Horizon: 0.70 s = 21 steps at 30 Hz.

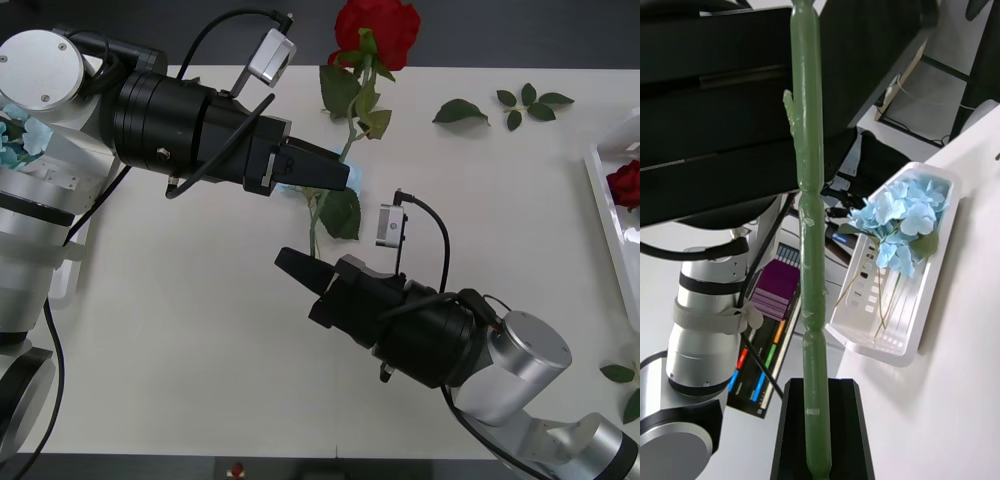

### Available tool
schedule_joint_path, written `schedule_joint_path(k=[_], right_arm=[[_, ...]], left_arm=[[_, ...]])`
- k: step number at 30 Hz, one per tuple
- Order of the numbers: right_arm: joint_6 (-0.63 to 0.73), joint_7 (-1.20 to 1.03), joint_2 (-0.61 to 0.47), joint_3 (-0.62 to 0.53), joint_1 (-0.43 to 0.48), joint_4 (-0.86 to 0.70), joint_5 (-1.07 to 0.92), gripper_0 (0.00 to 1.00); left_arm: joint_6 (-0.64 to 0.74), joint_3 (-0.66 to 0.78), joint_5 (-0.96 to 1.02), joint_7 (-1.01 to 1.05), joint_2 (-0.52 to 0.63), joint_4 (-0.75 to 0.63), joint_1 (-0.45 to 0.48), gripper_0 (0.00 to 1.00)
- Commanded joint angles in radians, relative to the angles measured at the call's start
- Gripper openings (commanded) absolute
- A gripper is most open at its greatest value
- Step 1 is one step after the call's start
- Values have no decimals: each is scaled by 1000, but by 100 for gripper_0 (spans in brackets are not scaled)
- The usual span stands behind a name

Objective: Put the red flowers into the right box and the blue flowers into the left box

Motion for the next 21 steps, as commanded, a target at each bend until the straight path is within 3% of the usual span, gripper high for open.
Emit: schedule_joint_path(k=[1, 11, 15, 21], right_arm=[[3, 34, 9, -14, -24, -33, -3, 0], [-10, 34, -144, -59, -90, -35, -1, 0], [-15, 34, -282, -76, -127, -35, -21, 0], [-14, 15, -508, -102, -171, -35, -66, 0]], left_arm=[[-3, 8, 12, -63, -7, -14, -33, 100], [-59, 8, 1, -55, 25, -18, -12, 100], [-85, 10, -51, -37, 65, -18, -12, 100], [-91, 8, -215, 152, 100, -22, -10, 100]])
